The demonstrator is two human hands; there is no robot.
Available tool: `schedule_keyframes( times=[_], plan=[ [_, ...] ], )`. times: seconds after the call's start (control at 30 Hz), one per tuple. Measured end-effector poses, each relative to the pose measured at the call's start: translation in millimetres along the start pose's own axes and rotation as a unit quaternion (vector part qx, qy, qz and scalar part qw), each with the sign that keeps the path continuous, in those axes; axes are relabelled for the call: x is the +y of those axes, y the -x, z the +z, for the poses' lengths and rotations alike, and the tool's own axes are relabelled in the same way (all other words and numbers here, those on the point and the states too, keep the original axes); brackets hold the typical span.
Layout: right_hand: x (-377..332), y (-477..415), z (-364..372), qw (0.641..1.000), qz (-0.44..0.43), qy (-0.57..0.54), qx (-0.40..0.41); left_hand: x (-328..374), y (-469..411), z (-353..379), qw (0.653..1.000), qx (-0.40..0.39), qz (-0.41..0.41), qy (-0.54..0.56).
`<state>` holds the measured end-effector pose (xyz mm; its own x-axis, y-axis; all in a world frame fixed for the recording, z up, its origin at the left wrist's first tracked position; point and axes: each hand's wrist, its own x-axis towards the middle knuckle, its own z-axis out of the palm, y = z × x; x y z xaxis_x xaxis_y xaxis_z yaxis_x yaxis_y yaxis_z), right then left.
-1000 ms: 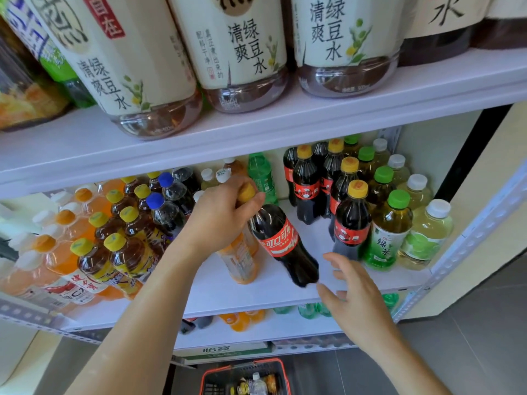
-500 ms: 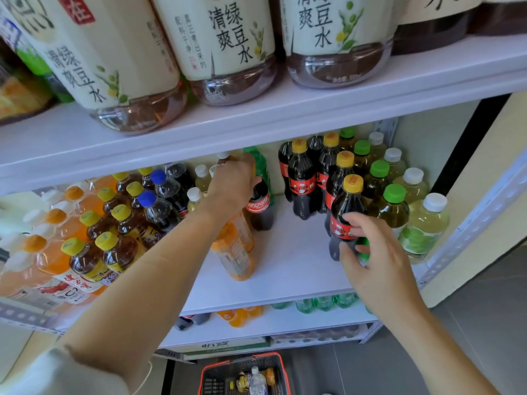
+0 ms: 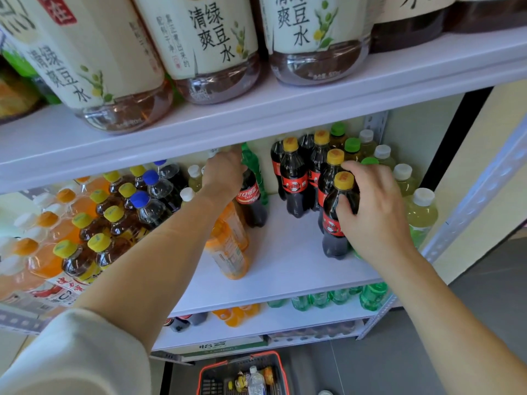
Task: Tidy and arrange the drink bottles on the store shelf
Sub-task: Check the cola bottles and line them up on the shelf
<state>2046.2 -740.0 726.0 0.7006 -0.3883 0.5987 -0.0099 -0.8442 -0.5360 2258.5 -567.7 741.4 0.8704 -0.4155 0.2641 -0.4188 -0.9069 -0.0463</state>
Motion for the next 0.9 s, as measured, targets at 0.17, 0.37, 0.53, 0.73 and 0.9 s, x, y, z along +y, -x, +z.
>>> schedule_keyframes(
  times=[0.17, 0.37, 0.53, 0.73, 0.9],
  plan=[
    [5, -16, 4, 0.996, -0.030, 0.061, -0.059, 5, 1, -5, 0.999, -0.032, -0.039, -0.014],
    [16, -13, 15, 0.992, -0.008, 0.082, -0.100, 44, 16, -5, 0.992, 0.070, 0.108, 0.015],
    [18, -9, 19, 0.991, -0.013, 0.092, -0.094, 87, -10, 5, 0.983, -0.058, 0.113, 0.136],
    [17, -5, 18, 0.987, 0.019, 0.105, -0.121, 79, -3, 7, 0.983, -0.056, 0.117, 0.127],
    [2, 15, 10, 0.998, -0.006, 0.058, -0.016, 54, 48, -6, 0.987, -0.011, 0.131, 0.088]
  ],
)
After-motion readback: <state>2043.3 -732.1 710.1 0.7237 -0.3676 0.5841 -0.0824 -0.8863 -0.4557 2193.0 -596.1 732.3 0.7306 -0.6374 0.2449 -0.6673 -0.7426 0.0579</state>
